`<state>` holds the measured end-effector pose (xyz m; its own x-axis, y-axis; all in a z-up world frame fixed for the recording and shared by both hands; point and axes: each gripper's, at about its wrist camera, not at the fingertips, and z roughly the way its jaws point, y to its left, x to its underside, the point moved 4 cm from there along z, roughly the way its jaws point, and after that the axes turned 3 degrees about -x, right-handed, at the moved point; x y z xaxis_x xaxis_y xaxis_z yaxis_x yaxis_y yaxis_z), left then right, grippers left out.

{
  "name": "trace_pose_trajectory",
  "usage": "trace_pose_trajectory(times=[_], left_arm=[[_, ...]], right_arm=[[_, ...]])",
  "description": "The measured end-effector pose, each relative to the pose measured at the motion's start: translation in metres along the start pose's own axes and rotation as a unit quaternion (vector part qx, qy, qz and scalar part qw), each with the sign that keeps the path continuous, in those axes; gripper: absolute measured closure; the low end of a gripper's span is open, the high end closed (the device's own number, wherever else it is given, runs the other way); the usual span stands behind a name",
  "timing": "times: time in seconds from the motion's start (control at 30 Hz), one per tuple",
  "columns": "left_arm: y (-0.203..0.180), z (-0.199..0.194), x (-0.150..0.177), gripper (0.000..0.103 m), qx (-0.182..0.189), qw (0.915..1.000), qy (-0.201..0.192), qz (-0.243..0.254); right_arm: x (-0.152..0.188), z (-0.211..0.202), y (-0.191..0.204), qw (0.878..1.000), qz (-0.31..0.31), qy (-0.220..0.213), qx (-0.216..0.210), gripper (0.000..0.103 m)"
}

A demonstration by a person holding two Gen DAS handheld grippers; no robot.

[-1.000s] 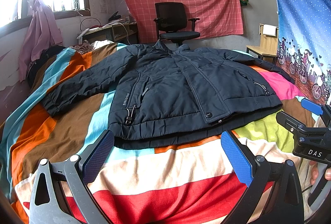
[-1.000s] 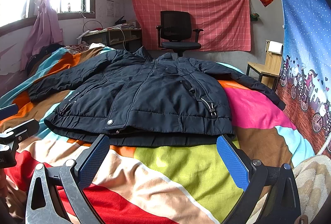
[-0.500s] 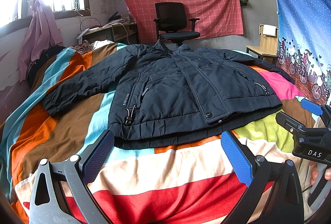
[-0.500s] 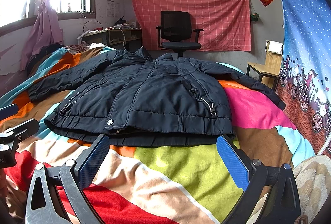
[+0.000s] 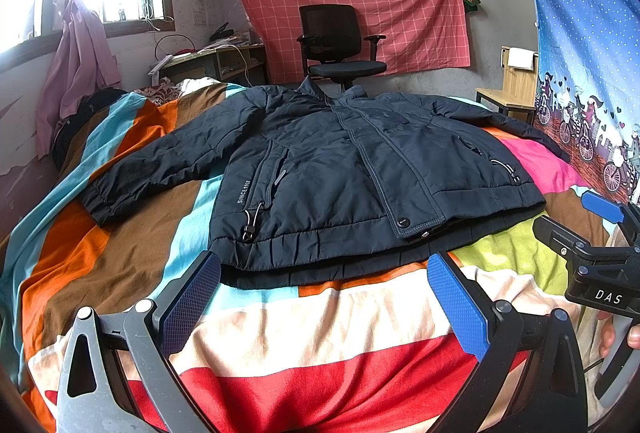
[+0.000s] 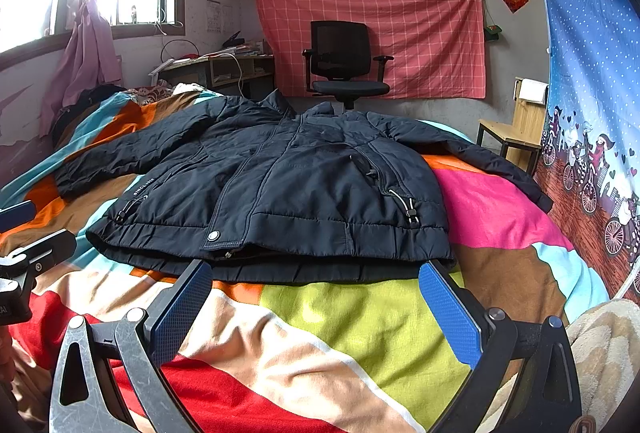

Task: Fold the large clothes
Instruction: 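Grasp the jacket sleeve cuff with the right gripper and lift it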

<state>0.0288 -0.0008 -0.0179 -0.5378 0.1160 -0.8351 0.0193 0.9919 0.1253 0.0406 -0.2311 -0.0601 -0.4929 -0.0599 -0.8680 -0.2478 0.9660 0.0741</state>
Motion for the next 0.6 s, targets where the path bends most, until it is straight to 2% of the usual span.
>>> trace_pose_trajectory(times=[0.27,0.47,0.6], left_arm=[[-0.002,0.006,-0.004,0.002,0.0,0.9998,0.018,-0.004],[0.003,0.02,-0.007,0.002,-0.008,0.999,0.04,-0.02],[0.004,0.028,-0.014,0.002,-0.022,0.9985,0.046,-0.019]], right_arm=[[-0.001,0.002,-0.006,1.0,0.022,-0.002,-0.003,0.0],[-0.019,-0.002,-0.018,0.993,0.075,-0.046,-0.074,0.0],[-0.039,-0.004,-0.023,0.983,0.09,-0.099,-0.123,0.0]])
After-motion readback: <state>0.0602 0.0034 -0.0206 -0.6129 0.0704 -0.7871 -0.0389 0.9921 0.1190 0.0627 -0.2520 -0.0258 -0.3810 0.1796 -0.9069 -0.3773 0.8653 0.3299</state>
